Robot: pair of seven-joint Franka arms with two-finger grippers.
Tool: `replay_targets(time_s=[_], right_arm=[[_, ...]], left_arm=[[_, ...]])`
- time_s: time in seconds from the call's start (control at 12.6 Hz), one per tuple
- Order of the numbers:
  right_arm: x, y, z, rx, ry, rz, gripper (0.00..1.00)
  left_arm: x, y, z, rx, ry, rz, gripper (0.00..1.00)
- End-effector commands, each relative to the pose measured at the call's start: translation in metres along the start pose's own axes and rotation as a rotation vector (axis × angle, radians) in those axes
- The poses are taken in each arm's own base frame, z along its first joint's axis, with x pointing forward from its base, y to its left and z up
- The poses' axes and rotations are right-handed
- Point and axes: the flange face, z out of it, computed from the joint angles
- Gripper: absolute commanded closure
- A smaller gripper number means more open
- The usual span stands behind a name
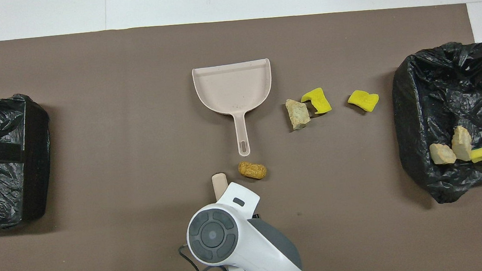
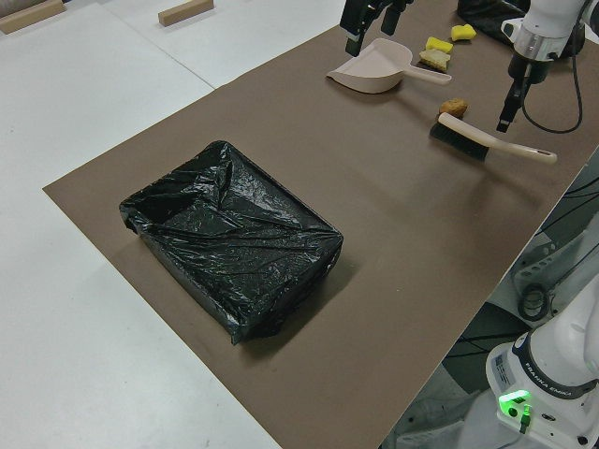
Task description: Sweep and dump trash in bin
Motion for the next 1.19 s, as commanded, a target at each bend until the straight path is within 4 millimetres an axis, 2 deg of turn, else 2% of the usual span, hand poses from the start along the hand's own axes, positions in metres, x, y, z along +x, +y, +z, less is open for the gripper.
replay_targets(time_s=[0.0,0.08,0.16,0.48,0.56,0.71,0.79,1.03,1.11], right_arm=[[-0.027,0.011,0.031,0.029,-0.009,0.045,0.15],[-0.033,0.015,0.037,0.048,-0.007,0.059,0.17],[-0.039,0.017,0.041,0.057,-0.022,0.066,0.27],[-0.048,0.008,0.039,0.087,-0.044,0.074,0.41],[-0.049,0.007,0.039,0.087,-0.044,0.070,0.54],[-0.047,0.008,0.040,0.086,-0.047,0.062,0.96],[-0.047,0.008,0.039,0.083,-0.052,0.061,1.00],[-0.044,0.009,0.037,0.074,-0.069,0.069,1.00],[-0.040,0.006,0.029,0.074,-0.075,0.074,1.00]], left_arm=[[-0.008,0.001,0.004,0.001,-0.014,0.003,0.00],[-0.009,0.001,0.003,0.001,-0.013,0.003,0.00],[-0.009,0.001,0.003,0.001,-0.014,0.003,0.00],[-0.009,0.002,0.003,0.001,-0.016,0.004,0.00],[-0.009,0.002,0.003,0.001,-0.017,0.004,0.00],[-0.009,0.001,0.003,0.001,-0.017,0.003,0.00],[-0.009,0.001,0.003,0.001,-0.017,0.003,0.00],[-0.009,0.001,0.003,0.001,-0.013,0.003,0.00],[-0.008,0.002,0.003,0.001,-0.011,0.004,0.00]])
